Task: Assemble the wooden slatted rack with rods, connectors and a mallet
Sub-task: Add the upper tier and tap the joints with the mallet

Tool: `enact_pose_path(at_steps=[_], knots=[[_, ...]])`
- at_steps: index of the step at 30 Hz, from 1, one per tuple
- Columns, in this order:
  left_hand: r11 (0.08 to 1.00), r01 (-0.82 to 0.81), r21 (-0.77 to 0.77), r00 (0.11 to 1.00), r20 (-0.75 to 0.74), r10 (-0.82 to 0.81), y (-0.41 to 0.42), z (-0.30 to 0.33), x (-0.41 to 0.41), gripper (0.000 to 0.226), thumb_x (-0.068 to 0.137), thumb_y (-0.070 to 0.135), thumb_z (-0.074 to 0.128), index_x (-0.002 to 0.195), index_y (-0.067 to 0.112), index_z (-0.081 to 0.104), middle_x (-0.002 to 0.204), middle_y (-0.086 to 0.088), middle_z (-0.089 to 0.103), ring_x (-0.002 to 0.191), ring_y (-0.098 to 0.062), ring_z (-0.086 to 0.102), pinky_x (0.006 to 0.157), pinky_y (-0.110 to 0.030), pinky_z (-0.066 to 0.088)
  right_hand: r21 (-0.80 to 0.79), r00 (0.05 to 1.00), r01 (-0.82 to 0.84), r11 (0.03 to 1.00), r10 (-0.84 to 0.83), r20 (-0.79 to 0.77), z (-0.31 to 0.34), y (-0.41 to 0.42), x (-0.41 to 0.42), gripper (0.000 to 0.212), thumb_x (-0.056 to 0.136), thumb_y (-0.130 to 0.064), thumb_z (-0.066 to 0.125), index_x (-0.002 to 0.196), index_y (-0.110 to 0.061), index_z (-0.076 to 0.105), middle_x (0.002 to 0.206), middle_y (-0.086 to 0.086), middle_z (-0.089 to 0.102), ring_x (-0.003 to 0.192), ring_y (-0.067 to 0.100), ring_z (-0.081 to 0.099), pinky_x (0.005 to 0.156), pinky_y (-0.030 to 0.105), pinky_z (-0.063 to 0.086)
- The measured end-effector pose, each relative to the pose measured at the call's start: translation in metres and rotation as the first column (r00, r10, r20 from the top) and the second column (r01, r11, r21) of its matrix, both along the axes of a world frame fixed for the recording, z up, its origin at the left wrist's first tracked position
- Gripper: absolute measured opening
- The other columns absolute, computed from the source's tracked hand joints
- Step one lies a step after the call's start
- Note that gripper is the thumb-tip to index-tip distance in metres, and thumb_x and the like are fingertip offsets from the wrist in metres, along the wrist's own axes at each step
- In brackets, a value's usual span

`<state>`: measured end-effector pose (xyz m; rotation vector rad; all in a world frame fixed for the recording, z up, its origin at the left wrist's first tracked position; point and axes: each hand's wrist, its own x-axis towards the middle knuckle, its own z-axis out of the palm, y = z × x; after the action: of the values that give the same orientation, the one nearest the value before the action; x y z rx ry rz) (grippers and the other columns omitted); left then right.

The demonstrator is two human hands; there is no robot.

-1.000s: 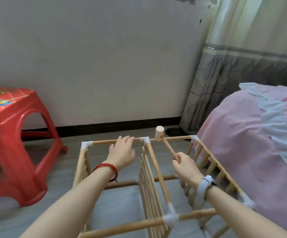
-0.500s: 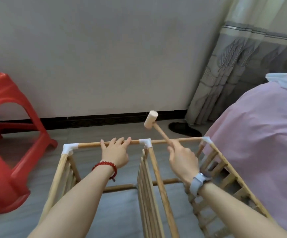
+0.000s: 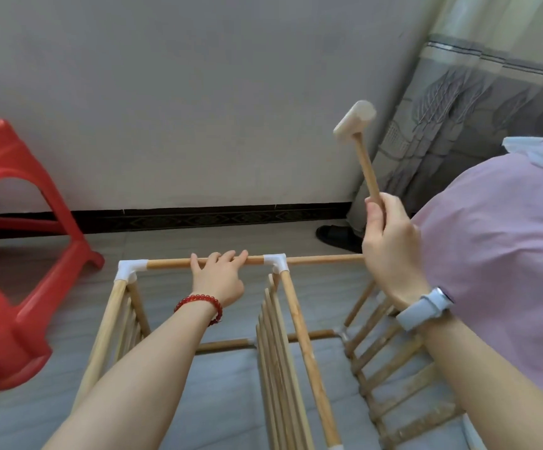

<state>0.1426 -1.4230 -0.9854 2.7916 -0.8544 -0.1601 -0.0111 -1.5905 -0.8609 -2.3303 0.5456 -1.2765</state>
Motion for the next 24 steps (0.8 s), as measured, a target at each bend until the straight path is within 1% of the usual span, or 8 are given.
enact_pose_path(at_steps=[3,5,11,14,16,20,22,24], knots=[[1.000,-0.008,-0.005,1.000,0.027,0.008,0.000,-0.004,-0.003,0.064,0.093,0.017,0.039,0.150,0.035,0.014,0.156,0.006,0.021,0.143,-0.020,0.016,0.114,-0.059,-0.001,0.015,0.932,-0.002,1.000,0.007,-0.362,-0.056,0.021,-0.004,0.024,0.101,-0.022,0.035,0.109,-0.008,0.053,0.068,-0.011,0.048,0.057,0.007,0.050,0.053,0.030,0.042],[1.000,-0.007,0.002,1.000,0.018,0.007,0.000,-0.004,-0.005,0.064,0.093,0.017,0.039,0.150,0.035,0.014,0.156,0.005,0.021,0.143,-0.020,0.016,0.114,-0.058,-0.001,-0.033,0.622,-0.006,0.999,-0.022,-0.783,-0.081,0.021,-0.004,0.027,0.101,-0.028,0.031,0.112,-0.014,0.051,0.078,-0.002,0.056,0.071,0.018,0.059,0.065,0.035,0.049],[0.999,-0.007,-0.040,1.000,0.017,0.008,0.001,-0.002,0.000,0.061,0.094,0.017,0.038,0.149,0.036,0.019,0.153,0.006,0.028,0.141,-0.020,0.020,0.114,-0.058,0.000,-0.028,0.998,-0.031,0.999,0.033,0.047,0.007,0.006,0.012,0.023,0.100,-0.020,0.042,0.114,-0.008,0.056,0.075,0.003,0.059,0.064,0.023,0.055,0.060,0.036,0.045],[0.999,-0.007,-0.045,1.000,0.030,0.008,0.003,-0.006,-0.005,0.063,0.094,0.016,0.038,0.149,0.035,0.017,0.153,0.006,0.027,0.141,-0.019,0.019,0.114,-0.058,-0.001,0.004,0.931,-0.033,0.999,0.032,-0.365,-0.054,0.037,-0.001,0.020,0.100,-0.020,0.038,0.108,-0.010,0.053,0.069,-0.006,0.050,0.060,0.014,0.057,0.055,0.033,0.046],[0.999,-0.001,-0.050,0.999,0.040,0.003,0.003,-0.010,-0.007,0.063,0.094,0.016,0.039,0.149,0.035,0.017,0.153,0.006,0.027,0.141,-0.019,0.019,0.114,-0.058,-0.001,-0.051,0.614,-0.037,0.998,-0.018,-0.789,-0.078,0.034,-0.003,0.024,0.101,-0.028,0.033,0.108,-0.016,0.053,0.080,-0.001,0.055,0.081,0.025,0.062,0.069,0.036,0.049],[0.996,-0.023,-0.086,0.999,0.023,0.025,0.001,-0.005,0.001,0.061,0.093,0.015,0.038,0.148,0.036,0.021,0.151,0.006,0.030,0.141,-0.019,0.021,0.114,-0.058,-0.001,0.003,0.980,-0.079,0.997,0.078,-0.182,-0.013,0.012,0.009,0.015,0.100,-0.021,0.041,0.103,-0.014,0.054,0.067,-0.007,0.051,0.064,0.006,0.054,0.056,0.023,0.042],[0.996,-0.023,-0.084,1.000,0.011,0.024,0.001,-0.006,0.001,0.061,0.094,0.015,0.038,0.148,0.036,0.022,0.151,0.006,0.031,0.141,-0.019,0.021,0.114,-0.058,-0.001,-0.057,0.981,-0.134,0.989,0.140,0.137,-0.004,0.017,0.006,0.011,0.100,-0.016,0.042,0.102,-0.012,0.052,0.063,-0.013,0.045,0.058,-0.001,0.052,0.050,0.010,0.038],[0.995,-0.025,-0.100,0.999,0.023,0.027,0.002,-0.009,0.000,0.061,0.093,0.014,0.039,0.148,0.036,0.021,0.151,0.007,0.030,0.141,-0.018,0.021,0.114,-0.058,-0.001,0.039,0.991,-0.099,0.994,0.102,-0.082,-0.043,0.032,-0.002,0.017,0.101,-0.019,0.039,0.104,-0.007,0.051,0.064,-0.009,0.048,0.060,0.003,0.056,0.053,0.017,0.046]])
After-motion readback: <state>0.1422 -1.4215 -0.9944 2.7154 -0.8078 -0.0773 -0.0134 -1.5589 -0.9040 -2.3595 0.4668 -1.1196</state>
